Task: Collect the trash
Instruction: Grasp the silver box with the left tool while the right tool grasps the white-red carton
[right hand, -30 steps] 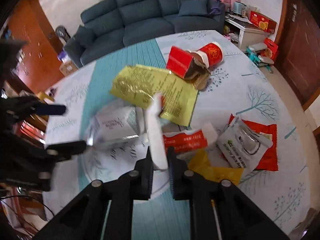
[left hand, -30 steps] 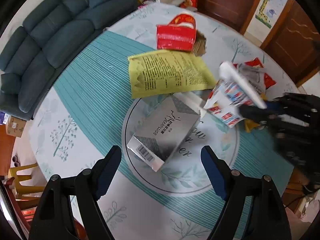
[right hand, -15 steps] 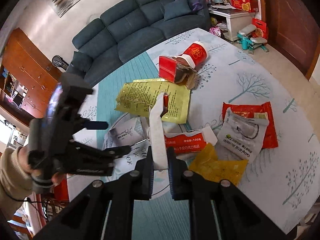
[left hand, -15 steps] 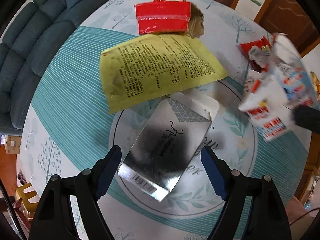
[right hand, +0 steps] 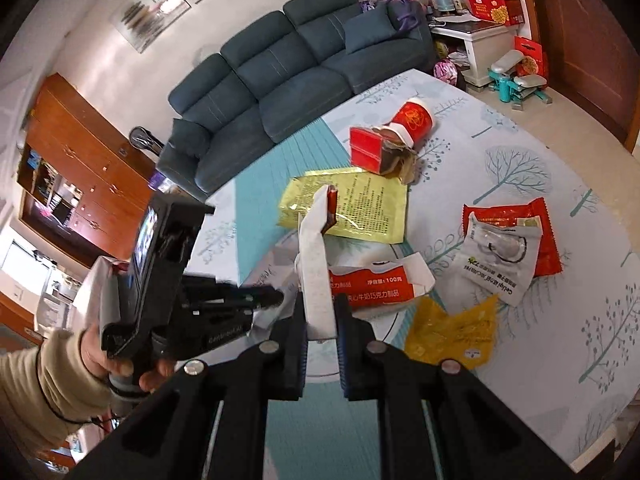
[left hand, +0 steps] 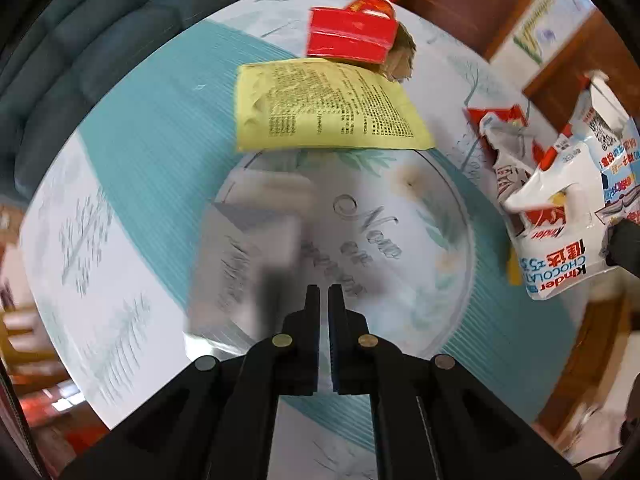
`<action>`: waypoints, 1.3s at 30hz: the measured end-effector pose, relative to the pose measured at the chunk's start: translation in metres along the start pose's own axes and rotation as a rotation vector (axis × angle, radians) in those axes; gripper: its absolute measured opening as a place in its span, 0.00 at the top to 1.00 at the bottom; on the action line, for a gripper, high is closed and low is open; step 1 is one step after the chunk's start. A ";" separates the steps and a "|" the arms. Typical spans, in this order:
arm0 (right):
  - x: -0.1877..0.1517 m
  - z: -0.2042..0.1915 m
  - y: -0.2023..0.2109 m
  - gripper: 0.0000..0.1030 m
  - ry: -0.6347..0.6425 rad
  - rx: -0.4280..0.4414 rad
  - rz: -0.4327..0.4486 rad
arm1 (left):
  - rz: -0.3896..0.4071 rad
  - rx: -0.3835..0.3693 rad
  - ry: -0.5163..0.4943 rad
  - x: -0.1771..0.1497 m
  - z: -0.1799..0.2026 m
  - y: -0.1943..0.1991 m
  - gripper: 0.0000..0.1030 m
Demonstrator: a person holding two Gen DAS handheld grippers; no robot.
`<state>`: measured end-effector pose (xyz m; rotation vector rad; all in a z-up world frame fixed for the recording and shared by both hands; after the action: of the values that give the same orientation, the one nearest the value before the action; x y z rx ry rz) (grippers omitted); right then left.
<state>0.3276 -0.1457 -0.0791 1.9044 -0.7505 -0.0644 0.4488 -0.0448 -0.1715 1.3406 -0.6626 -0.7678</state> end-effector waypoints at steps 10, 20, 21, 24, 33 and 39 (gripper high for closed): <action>-0.020 -0.005 0.037 0.89 0.039 0.034 0.004 | 0.063 -0.044 0.113 -0.039 -0.010 0.029 0.97; -0.019 0.000 0.022 0.89 0.049 0.040 -0.028 | 0.056 -0.058 0.221 -0.011 -0.046 0.028 0.36; -0.018 -0.001 0.018 0.89 0.050 0.041 -0.031 | 0.048 -0.052 0.216 -0.008 -0.048 0.025 0.36; -0.013 -0.003 0.006 0.89 0.052 0.044 -0.040 | -0.001 -0.024 0.206 0.002 -0.056 0.013 0.27; 0.000 -0.005 -0.023 0.89 0.033 0.046 -0.067 | -0.038 0.025 0.145 0.029 -0.077 -0.014 0.03; 0.001 -0.002 -0.036 0.89 -0.001 0.048 -0.081 | -0.091 0.071 0.100 0.044 -0.078 -0.038 0.03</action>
<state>0.3455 -0.1356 -0.1082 1.9801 -0.6811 -0.0986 0.5332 -0.0363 -0.2190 1.4722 -0.5563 -0.7508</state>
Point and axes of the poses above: each gripper's, at about its wrist camera, not at the fingertips, and y roughly against the way its jaws point, z to its right, x to its top, the point moved 7 cm from there along -y, roughly the way its jaws point, and after that the axes turned 14 degrees about -z, right-handed, at the moved point
